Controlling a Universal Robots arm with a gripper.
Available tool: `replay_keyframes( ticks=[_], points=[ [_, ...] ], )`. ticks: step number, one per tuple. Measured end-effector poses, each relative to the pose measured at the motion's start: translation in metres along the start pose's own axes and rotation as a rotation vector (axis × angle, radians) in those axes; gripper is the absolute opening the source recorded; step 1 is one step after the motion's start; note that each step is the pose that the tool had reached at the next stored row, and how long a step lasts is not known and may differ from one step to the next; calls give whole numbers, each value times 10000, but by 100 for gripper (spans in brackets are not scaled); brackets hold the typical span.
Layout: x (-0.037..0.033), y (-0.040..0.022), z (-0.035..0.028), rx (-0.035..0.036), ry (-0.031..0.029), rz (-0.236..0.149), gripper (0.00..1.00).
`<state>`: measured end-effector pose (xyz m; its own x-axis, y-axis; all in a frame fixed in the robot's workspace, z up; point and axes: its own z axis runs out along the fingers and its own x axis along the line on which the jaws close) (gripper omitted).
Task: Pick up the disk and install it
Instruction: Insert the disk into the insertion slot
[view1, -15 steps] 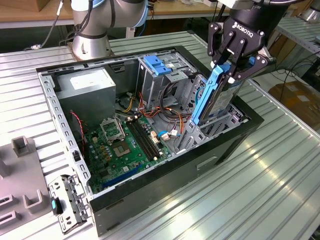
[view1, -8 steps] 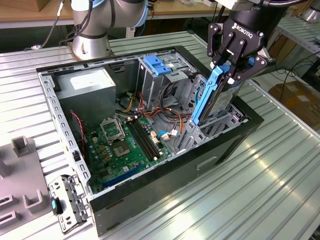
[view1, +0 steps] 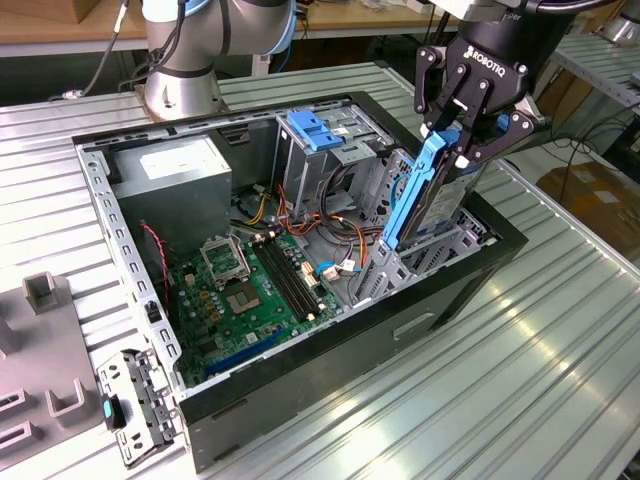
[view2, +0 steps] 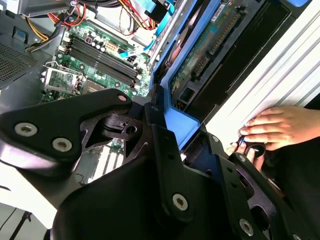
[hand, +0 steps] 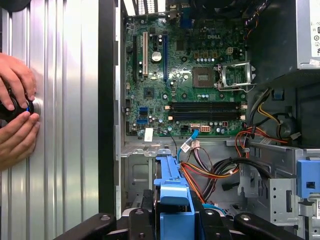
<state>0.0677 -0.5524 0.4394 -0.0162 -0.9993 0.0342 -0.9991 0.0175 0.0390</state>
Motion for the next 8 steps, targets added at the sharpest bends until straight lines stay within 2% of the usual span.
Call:
replay_keyframes(
  ticks=[2,3,4,5,8],
  points=[
    [0,0,0,0,1,0,38],
    [0,0,0,0,1,0,44],
    [-1,-1,6,9,-4,0,44],
    [-1,-2,23,19,-1,-1,51],
    [-3,-4,96,20,-1,0,51]
  ],
)
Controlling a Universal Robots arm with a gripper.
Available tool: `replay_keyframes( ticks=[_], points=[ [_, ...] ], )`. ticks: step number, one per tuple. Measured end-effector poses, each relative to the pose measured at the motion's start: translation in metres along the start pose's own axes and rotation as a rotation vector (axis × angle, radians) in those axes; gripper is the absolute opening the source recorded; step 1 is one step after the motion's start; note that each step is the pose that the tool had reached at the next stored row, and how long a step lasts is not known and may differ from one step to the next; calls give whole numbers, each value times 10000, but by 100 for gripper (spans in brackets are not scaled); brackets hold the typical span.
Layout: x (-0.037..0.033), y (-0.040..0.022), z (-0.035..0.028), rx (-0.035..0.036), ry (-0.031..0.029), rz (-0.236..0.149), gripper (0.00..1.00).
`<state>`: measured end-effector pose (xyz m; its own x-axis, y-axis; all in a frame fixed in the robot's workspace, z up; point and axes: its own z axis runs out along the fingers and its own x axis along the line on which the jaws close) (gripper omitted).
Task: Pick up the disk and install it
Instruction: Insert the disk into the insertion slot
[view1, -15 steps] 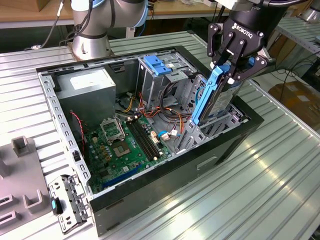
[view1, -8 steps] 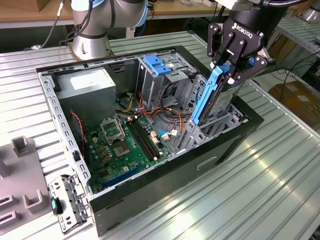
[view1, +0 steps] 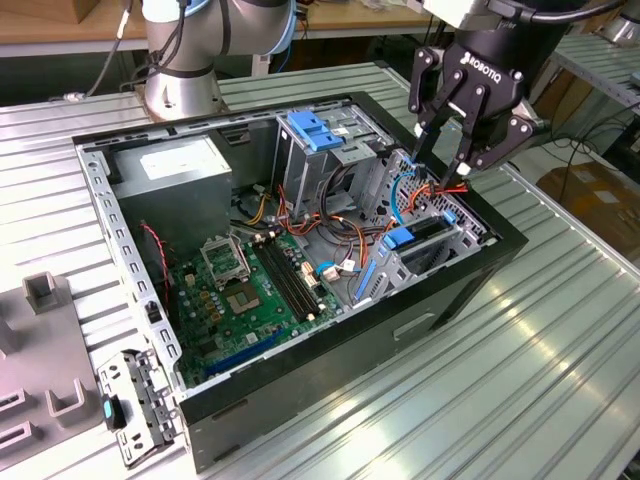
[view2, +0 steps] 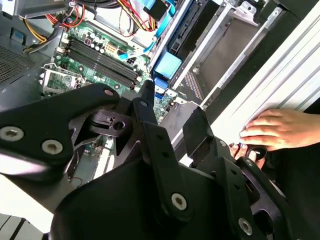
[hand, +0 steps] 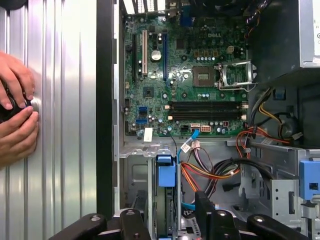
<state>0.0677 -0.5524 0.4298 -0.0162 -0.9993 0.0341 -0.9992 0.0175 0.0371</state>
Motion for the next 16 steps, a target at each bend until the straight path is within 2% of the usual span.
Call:
replay_keyframes(
  ticks=[4,8,9,10,13,15,16],
  points=[
    [-4,-4,115,0,1,0,51],
    [-5,-7,187,0,1,0,49],
    [-6,-8,226,0,2,0,36],
    [-6,-9,245,0,0,-2,30],
    [-6,-11,303,0,0,-4,24],
    [-5,-14,348,0,2,-14,11],
    [-2,-16,374,1,2,-25,11]
  ],
)
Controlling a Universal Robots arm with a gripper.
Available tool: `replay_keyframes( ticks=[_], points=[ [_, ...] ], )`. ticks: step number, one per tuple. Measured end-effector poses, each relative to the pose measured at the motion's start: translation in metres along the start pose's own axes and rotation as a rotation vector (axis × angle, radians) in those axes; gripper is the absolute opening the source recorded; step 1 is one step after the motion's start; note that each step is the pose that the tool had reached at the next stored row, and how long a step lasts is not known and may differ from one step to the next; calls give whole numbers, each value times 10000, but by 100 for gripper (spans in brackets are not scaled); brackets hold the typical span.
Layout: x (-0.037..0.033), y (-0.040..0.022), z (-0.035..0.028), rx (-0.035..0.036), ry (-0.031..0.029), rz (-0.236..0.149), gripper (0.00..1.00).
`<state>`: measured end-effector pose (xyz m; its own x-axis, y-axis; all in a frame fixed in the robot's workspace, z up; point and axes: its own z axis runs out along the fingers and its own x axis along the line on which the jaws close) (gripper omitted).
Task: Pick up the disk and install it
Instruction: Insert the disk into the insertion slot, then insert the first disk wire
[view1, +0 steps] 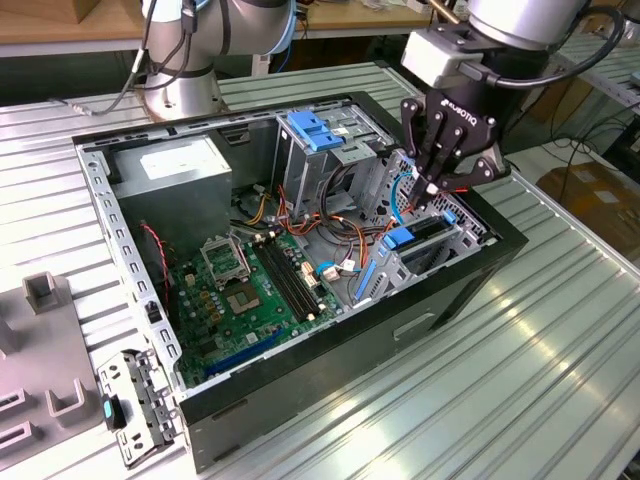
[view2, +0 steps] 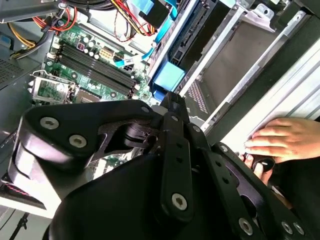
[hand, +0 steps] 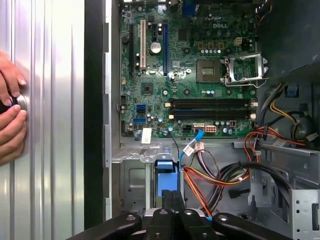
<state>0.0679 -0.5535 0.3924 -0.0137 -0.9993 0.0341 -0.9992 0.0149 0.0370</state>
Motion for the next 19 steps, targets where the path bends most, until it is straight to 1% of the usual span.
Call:
replay_keyframes(
  ticks=[3,5,6,7,8,9,12,13,15,19],
  points=[
    [10,-3,32,26,3,-65,11],
    [13,-3,42,91,7,-127,11],
    [14,-3,47,156,7,-162,11],
    [14,-3,52,199,5,-180,11],
    [15,-3,58,237,5,-192,11],
    [18,-4,68,258,4,-201,11],
    [34,-8,179,261,6,-200,11],
    [33,-9,203,261,7,-200,11],
    [32,-10,212,275,8,-201,11],
    [32,-9,214,277,6,-200,11]
  ],
)
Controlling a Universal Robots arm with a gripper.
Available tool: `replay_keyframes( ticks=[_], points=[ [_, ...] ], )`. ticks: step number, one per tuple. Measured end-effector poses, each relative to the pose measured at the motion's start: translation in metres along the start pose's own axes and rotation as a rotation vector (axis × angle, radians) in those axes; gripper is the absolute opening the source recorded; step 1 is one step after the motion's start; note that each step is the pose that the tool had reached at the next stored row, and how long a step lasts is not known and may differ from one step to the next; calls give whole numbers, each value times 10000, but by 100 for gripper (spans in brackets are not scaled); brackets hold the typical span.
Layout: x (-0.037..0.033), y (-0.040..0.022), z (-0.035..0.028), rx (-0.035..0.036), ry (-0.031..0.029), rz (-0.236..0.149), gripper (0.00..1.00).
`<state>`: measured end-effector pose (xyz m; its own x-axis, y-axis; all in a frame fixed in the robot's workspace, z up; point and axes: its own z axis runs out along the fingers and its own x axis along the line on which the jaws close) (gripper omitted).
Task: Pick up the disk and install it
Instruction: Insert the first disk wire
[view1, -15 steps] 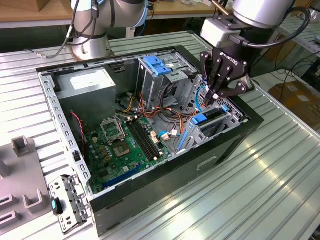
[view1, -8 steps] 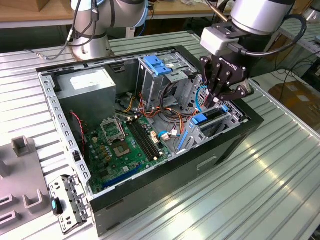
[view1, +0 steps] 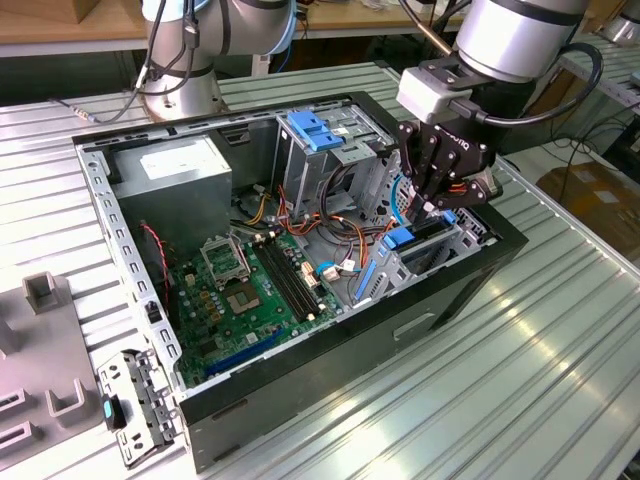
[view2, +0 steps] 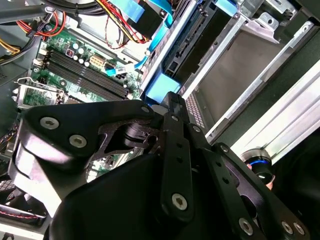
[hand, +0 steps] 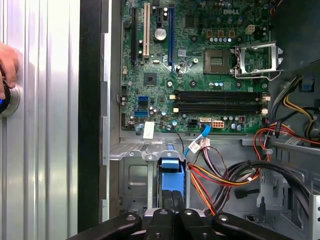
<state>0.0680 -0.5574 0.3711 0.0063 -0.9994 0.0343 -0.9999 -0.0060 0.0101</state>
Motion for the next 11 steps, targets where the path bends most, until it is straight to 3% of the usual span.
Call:
replay_keyframes(
  ticks=[11],
  points=[
    [0,-9,2,2,-2,0,11]
  ],
)
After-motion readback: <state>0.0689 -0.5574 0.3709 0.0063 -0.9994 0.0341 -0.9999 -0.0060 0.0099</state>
